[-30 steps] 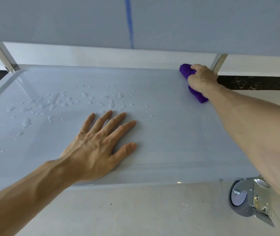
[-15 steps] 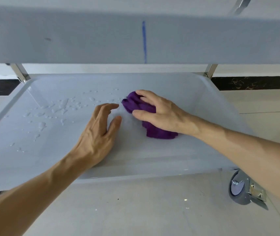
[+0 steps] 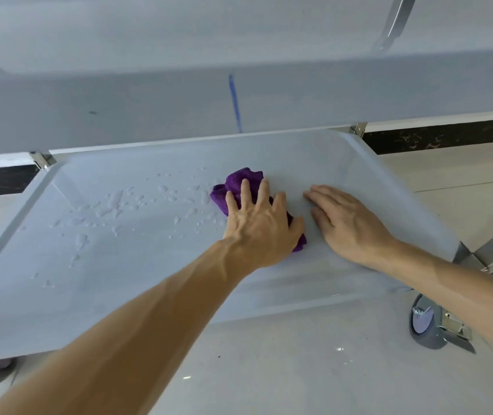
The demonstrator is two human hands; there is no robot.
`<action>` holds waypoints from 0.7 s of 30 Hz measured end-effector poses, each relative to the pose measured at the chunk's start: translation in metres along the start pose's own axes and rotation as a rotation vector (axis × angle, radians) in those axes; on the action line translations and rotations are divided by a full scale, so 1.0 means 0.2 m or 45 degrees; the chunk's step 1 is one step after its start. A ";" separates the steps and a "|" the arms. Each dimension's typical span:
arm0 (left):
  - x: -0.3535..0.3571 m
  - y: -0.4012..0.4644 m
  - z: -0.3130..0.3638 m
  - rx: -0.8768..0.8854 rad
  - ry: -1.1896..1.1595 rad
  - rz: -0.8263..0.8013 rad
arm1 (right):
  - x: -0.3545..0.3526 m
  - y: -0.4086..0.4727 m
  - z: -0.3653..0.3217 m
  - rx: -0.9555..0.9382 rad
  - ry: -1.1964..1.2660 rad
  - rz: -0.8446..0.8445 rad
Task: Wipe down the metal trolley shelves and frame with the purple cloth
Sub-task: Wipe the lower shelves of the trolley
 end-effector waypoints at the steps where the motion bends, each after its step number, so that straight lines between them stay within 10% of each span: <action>1: -0.01 -0.01 -0.03 0.049 0.000 0.041 | 0.00 0.00 0.00 -0.005 -0.006 0.011; 12: -0.17 -0.24 -0.97 -0.414 -0.195 0.050 | 0.01 0.01 0.01 0.051 0.009 -0.040; 21: -0.15 -0.45 -0.06 0.362 -0.277 0.177 | 0.02 0.01 0.00 0.026 -0.055 -0.068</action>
Point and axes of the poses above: each hand's wrist, its own y-axis towards the middle knuckle, its own x-axis out of the palm, z = x × y, the point moved 7 cm from there along y, towards the middle knuckle, and after that the axes turned 2 degrees about y, right-handed, at the moved point
